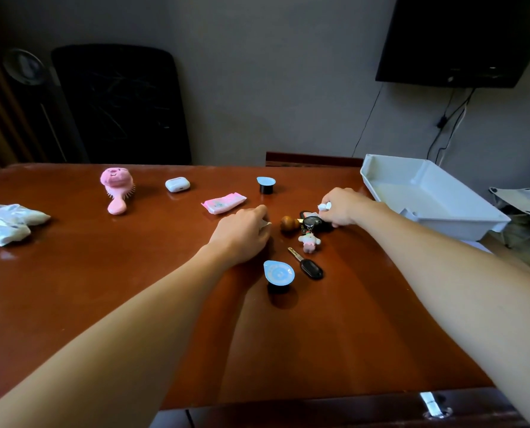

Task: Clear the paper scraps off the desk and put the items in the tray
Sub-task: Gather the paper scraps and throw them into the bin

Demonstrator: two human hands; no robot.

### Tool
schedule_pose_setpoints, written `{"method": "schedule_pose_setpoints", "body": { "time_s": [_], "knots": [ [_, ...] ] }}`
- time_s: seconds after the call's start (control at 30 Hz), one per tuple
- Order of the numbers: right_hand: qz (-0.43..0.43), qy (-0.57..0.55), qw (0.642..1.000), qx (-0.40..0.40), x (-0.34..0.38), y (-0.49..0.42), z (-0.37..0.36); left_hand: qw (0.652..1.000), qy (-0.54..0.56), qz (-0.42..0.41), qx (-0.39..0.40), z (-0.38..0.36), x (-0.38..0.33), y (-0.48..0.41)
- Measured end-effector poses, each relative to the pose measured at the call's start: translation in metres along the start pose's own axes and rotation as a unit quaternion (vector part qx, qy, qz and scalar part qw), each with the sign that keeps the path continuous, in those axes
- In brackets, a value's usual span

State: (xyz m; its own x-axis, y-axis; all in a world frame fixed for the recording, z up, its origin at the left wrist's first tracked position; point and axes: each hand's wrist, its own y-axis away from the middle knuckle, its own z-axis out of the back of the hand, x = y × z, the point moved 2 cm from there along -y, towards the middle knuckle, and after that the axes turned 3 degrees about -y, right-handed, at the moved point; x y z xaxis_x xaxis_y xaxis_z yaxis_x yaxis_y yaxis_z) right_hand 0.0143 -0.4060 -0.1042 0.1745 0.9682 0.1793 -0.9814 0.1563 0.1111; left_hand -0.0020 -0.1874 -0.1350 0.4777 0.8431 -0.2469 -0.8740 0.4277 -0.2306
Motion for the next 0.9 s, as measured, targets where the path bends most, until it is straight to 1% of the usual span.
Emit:
{"method": "schedule_pose_setpoints", "body": {
  "time_s": [0.3,0.4,0.5,0.63,0.9],
  "knots": [
    [0.005,-0.027,0.998,-0.063,-0.005,0.005,-0.002,1.000,-0.018,0.008,0.004,0.003,0.009,0.004],
    [0.025,-0.082,0.993,-0.081,-0.005,0.011,0.003,1.000,-0.011,0.006,-0.007,0.007,0.011,0.009],
    [0.065,-0.175,0.979,-0.077,0.003,0.019,0.007,0.999,-0.019,0.001,-0.025,0.013,0.014,0.018],
    [0.108,-0.236,0.964,-0.062,0.028,0.034,0.005,0.998,-0.049,0.016,-0.029,0.026,0.027,0.033],
    [0.175,-0.251,0.952,-0.016,0.098,0.057,-0.009,0.996,-0.060,0.048,-0.041,0.058,0.063,0.082]
  ]
}}
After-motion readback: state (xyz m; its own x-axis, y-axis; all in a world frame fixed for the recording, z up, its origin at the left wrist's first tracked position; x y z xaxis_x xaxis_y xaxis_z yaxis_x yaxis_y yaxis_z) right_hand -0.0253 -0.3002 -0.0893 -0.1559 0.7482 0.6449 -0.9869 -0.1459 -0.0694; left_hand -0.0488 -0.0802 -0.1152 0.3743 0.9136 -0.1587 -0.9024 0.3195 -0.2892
